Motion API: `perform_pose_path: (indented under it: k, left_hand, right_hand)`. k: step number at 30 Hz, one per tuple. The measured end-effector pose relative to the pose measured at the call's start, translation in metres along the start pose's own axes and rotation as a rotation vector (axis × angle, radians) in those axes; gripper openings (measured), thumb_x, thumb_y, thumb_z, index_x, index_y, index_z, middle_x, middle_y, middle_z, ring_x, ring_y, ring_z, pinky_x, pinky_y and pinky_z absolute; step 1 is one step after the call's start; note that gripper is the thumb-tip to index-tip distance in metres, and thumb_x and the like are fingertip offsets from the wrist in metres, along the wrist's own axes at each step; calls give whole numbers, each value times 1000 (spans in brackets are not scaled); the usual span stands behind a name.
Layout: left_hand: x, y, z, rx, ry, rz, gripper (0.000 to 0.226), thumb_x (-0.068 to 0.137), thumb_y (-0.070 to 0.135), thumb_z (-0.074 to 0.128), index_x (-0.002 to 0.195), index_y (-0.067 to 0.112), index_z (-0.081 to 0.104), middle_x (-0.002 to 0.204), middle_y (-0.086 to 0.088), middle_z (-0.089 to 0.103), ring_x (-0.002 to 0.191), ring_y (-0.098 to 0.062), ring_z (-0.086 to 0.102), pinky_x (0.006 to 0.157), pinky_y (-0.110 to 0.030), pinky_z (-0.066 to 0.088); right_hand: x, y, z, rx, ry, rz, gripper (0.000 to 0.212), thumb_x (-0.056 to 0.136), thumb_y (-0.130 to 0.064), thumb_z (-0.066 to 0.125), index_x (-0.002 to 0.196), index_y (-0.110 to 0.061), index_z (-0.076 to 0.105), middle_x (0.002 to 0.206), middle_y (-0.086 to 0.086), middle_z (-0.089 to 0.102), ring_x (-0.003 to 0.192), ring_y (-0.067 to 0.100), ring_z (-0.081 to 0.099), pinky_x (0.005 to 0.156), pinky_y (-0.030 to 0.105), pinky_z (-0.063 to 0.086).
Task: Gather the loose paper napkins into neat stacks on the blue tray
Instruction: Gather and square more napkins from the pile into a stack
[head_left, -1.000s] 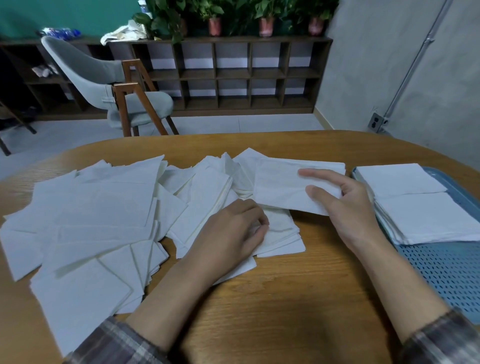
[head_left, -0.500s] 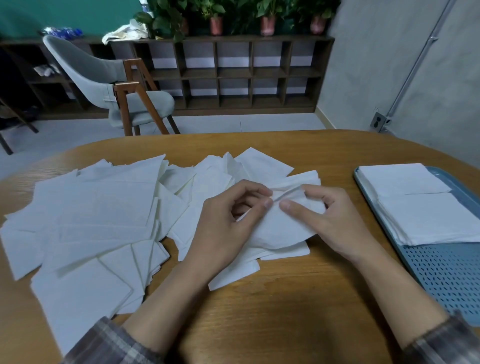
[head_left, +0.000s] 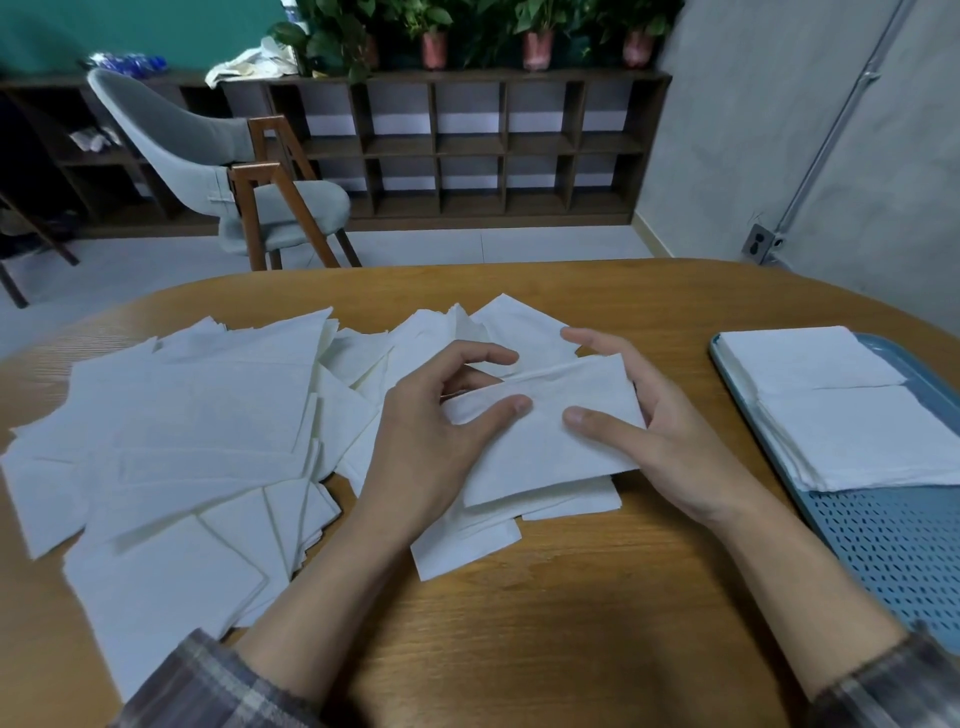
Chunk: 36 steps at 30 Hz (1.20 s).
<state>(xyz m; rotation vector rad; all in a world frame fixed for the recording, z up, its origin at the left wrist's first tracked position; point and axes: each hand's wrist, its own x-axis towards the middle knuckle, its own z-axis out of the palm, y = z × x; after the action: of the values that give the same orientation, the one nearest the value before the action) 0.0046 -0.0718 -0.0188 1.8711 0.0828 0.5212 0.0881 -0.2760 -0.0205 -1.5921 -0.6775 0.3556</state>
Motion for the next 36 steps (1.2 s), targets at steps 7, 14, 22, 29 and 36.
perform_pose_path:
  k: [7, 14, 22, 29, 36]
  left_hand:
    - [0, -3, 1, 129, 72, 133, 39, 85, 22, 88, 120, 30, 71, 97, 15, 72, 101, -7, 69, 81, -12, 49]
    - [2, 9, -6, -201, -126, -240, 50, 86, 53, 75, 133, 50, 59, 105, 13, 75, 96, -2, 73, 75, -16, 56]
    - [3, -6, -4, -61, -24, -95, 53, 92, 30, 82, 136, 43, 55, 117, 10, 73, 96, -8, 73, 75, -25, 59]
    - [-6, -19, 11, 267, -40, 219, 71, 84, 36, 89, 140, 33, 44, 133, 15, 49, 113, -8, 57, 88, -13, 47]
    - [-9, -31, 14, 583, -443, 270, 21, 92, 45, 76, 108, 33, 73, 103, 19, 65, 96, -3, 58, 82, -34, 53]
  right_hand:
    - [0, -1, 0, -52, 24, -17, 67, 96, -17, 73, 145, -54, 47, 135, -12, 66, 123, 13, 66, 94, 34, 58]
    - [4, 0, -6, 296, 87, -55, 81, 90, -4, 77, 147, -51, 43, 122, 7, 73, 116, 31, 71, 91, 46, 61]
    - [2, -1, -12, 276, -71, 44, 35, 90, -13, 76, 123, -26, 77, 132, -3, 71, 128, 24, 65, 96, 36, 59]
    - [8, 9, -20, -73, 340, -35, 38, 90, -6, 79, 118, -31, 78, 124, -20, 74, 123, -3, 63, 105, 28, 49]
    - [6, 10, -19, -203, 337, -53, 38, 92, -8, 78, 119, -34, 77, 123, -27, 72, 124, -11, 58, 101, 13, 42]
